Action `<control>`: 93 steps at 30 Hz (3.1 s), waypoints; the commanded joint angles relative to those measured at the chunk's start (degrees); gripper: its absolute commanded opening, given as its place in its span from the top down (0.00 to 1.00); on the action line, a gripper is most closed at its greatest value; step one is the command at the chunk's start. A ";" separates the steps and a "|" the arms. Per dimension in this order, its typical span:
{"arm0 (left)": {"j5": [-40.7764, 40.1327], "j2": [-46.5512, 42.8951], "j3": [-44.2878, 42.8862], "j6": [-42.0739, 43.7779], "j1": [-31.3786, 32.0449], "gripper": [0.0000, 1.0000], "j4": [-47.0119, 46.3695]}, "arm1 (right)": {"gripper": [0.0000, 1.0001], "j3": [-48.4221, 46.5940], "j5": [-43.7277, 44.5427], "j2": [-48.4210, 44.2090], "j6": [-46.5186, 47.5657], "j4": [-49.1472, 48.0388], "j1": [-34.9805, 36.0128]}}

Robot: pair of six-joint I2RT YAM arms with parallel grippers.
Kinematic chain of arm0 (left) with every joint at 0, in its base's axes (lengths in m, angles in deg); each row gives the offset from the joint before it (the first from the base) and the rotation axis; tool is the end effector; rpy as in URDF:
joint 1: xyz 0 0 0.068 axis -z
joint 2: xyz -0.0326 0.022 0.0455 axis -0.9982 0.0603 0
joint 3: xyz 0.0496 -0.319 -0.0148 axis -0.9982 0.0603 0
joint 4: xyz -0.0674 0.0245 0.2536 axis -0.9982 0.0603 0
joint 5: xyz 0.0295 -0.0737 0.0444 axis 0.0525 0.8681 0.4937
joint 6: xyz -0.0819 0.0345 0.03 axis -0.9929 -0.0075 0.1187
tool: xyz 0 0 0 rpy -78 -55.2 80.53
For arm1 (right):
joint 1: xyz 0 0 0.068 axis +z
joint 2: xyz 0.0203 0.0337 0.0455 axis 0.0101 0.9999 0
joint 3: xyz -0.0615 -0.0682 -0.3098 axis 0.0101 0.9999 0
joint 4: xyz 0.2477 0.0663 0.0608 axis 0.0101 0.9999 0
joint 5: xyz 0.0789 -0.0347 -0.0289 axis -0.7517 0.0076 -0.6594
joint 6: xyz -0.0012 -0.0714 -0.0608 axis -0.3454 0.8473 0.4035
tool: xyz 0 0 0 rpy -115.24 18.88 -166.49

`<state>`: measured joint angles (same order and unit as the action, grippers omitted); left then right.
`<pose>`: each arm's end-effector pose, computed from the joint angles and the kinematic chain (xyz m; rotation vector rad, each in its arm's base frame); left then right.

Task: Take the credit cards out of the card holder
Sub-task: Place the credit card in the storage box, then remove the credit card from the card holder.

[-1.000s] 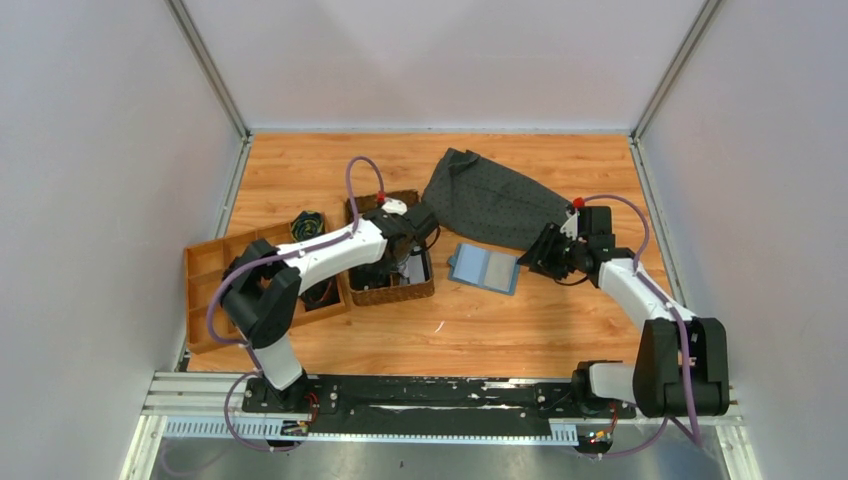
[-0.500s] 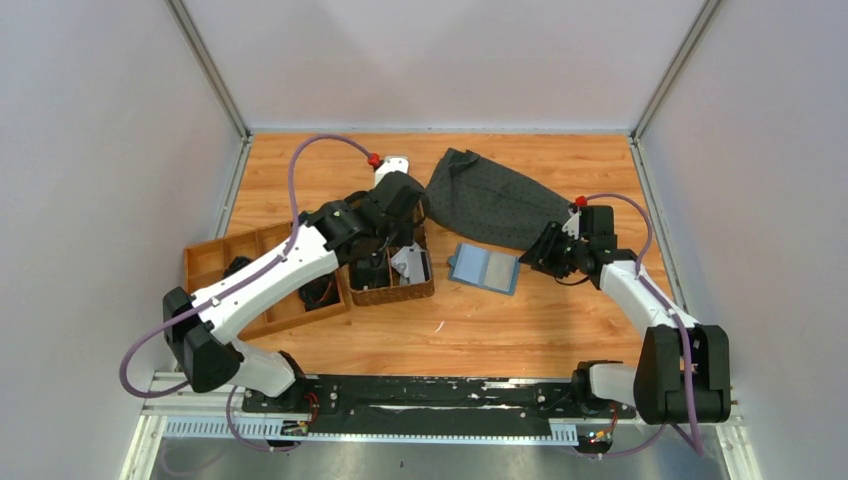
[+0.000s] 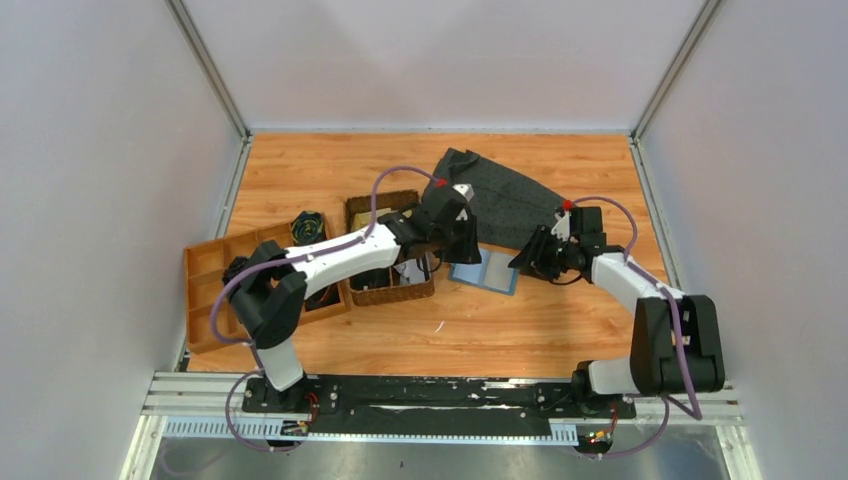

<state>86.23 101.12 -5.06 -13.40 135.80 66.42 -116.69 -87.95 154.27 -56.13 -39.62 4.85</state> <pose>0.2777 -0.3316 0.2710 0.2515 2.4652 -0.8176 0.2700 0.0631 0.2096 0.2999 2.4172 0.9168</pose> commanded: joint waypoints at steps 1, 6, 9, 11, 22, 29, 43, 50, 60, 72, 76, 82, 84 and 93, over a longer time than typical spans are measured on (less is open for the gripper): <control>4.80 4.22 -2.21 -2.32 0.67 0.59 -6.37 | 0.56 1.35 -6.64 5.53 -2.83 -5.59 0.92; 3.99 10.62 -5.48 -2.46 0.52 0.59 -4.66 | 0.57 1.31 -5.83 8.88 -2.99 -7.52 0.91; 4.25 12.54 -5.66 -3.10 0.49 0.60 -4.93 | 0.57 1.07 -6.56 10.75 -2.23 -7.53 0.92; 4.53 12.74 -5.09 -3.33 0.49 0.60 -5.52 | 0.57 1.17 -7.26 11.59 -1.91 -7.74 0.91; 3.28 12.51 -4.04 -1.98 -0.18 0.60 -3.03 | 0.59 2.81 -8.94 10.05 -2.16 -10.63 0.92; 2.33 11.58 -3.63 -0.74 -0.92 0.60 -1.82 | 0.60 2.93 -9.15 10.32 -2.24 -10.98 1.09; 1.45 17.03 -6.57 3.46 -3.45 0.59 3.72 | 0.60 4.81 -6.92 7.37 -3.54 -11.32 1.18; 3.06 18.90 -5.91 2.63 -3.51 0.60 2.59 | 0.61 4.69 -6.64 7.82 -3.87 -11.50 1.15; 4.32 19.61 -5.71 2.02 -3.64 0.60 1.65 | 0.62 5.49 -6.76 7.83 -4.63 -13.31 1.18; 5.16 20.22 -5.83 1.76 -3.70 0.60 1.29 | 0.62 6.07 -8.95 13.03 -4.52 -15.97 1.52; 5.40 20.35 -5.84 1.76 -3.71 0.60 1.22 | 0.62 5.86 -9.51 12.52 -4.66 -16.16 1.71; 5.41 20.31 -5.77 1.93 -3.72 0.60 1.27 | 0.62 5.39 -10.06 9.20 -5.22 -15.88 2.10; 5.35 20.22 -5.83 1.93 -3.73 0.60 1.30 | 0.62 5.05 -9.95 8.20 -5.23 -15.42 2.14; 5.76 16.47 -6.23 1.79 -3.68 0.60 3.08 | 0.62 4.14 -10.06 8.08 -5.10 -14.66 2.75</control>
<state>92.09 118.78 -11.01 -11.98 132.34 65.92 -111.86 -97.02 162.31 -60.78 -55.34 6.40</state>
